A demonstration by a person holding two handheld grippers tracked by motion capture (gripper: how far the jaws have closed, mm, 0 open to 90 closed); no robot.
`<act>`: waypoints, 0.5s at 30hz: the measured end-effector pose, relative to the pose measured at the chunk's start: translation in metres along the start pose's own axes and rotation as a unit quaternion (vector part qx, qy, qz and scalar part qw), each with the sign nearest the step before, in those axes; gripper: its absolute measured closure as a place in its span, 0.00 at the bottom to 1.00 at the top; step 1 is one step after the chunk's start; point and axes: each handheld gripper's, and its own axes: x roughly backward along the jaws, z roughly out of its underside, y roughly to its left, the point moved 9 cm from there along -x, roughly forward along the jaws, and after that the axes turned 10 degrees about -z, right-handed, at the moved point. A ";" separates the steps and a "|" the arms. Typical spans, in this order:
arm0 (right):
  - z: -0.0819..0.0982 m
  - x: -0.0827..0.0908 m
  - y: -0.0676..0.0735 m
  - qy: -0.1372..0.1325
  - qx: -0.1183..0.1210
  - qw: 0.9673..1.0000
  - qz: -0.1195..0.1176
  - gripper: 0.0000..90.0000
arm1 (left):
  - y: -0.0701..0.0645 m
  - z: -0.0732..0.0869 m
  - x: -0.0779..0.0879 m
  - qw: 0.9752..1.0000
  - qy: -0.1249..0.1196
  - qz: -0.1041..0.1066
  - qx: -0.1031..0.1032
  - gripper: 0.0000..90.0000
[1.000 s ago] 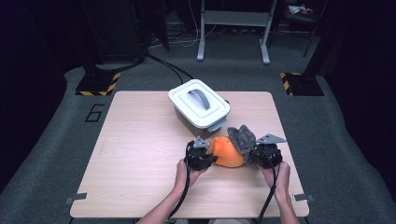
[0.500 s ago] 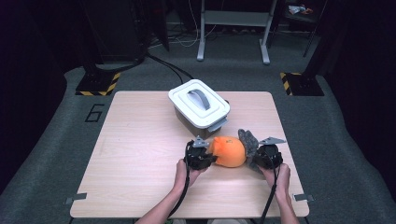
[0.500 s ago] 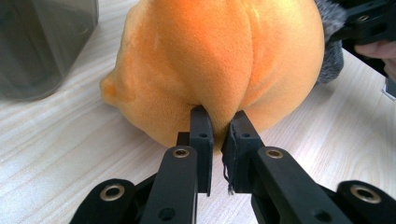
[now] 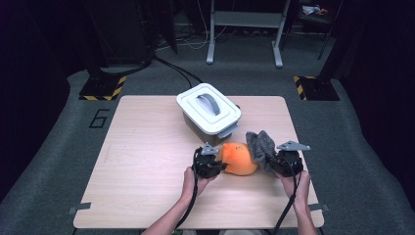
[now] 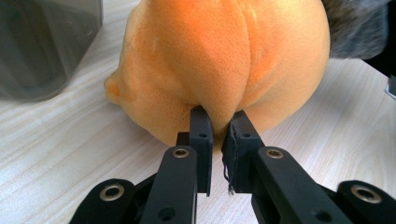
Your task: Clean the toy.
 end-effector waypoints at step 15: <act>-0.034 -0.006 0.067 0.000 0.092 0.995 -0.035 0.80 | -0.003 0.000 0.001 1.000 0.002 0.004 -0.008 0.91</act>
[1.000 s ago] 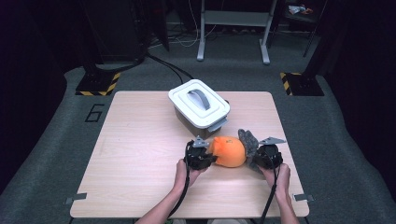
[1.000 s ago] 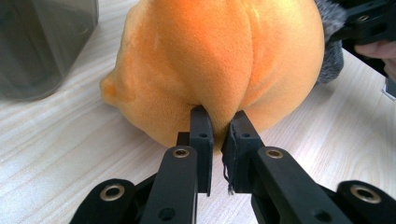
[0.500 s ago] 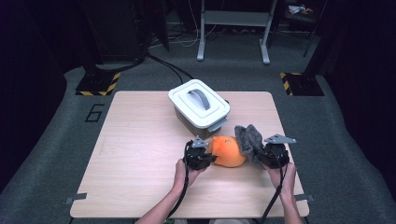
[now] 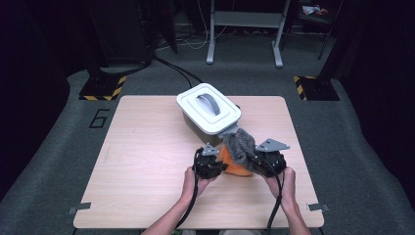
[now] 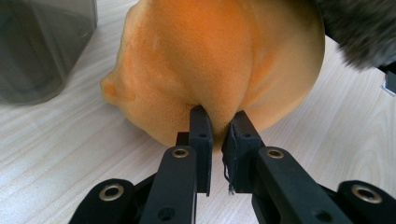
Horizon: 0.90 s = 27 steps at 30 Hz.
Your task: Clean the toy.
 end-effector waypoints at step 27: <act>0.036 -0.003 -0.041 0.017 -0.058 0.998 0.023 0.80 | 0.000 0.000 -0.002 1.000 0.001 0.006 0.008 0.91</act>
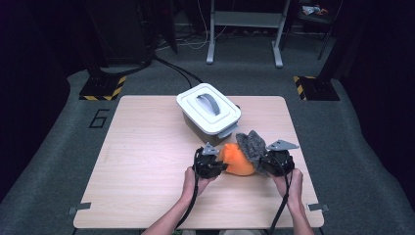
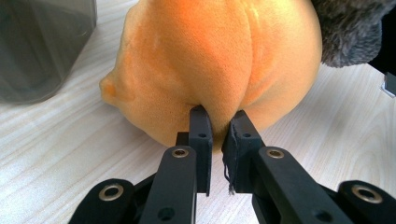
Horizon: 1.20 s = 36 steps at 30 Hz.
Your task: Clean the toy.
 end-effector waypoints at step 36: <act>0.014 0.017 -0.028 -0.005 -0.039 0.999 0.020 0.80 | 0.006 0.003 0.001 1.000 0.001 -0.001 0.004 0.91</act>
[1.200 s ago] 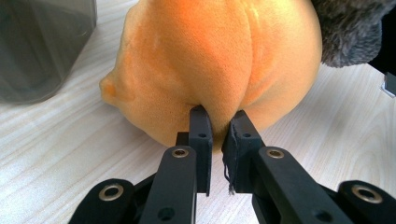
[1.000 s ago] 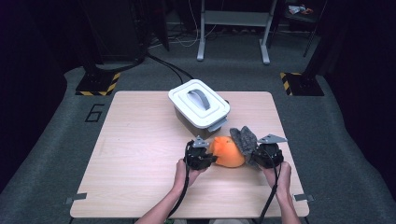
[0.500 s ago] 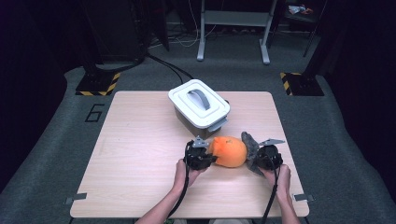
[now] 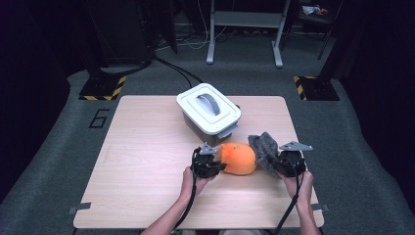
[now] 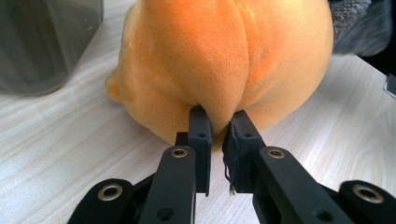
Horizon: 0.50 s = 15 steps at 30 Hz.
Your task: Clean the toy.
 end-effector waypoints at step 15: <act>-0.035 0.011 0.038 -0.046 0.031 0.997 -0.046 0.79 | -0.004 -0.002 -0.001 1.000 -0.001 0.006 -0.005 0.90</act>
